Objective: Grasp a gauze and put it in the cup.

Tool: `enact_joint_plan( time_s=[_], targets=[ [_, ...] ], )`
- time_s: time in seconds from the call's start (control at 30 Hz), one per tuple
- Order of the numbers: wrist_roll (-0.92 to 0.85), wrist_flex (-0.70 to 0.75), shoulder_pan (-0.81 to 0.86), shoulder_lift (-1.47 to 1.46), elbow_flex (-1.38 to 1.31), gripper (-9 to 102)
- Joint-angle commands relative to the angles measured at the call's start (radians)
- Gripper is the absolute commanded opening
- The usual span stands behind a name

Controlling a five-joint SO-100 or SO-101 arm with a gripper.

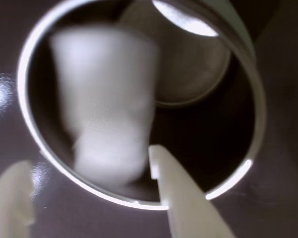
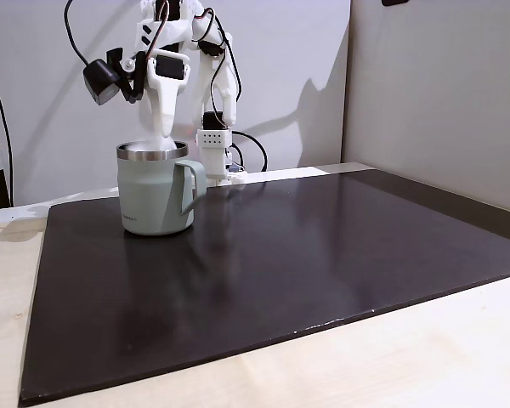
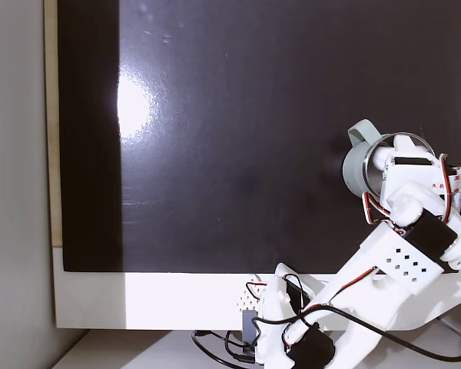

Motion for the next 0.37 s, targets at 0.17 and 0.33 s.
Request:
enact_joint_plan(
  time_s=[0.17,0.33],
  targets=[
    [-0.009,0.006,0.006,0.017,-0.006,29],
    [-0.011,0.009,0.005,0.023,-0.006,29]
  ],
)
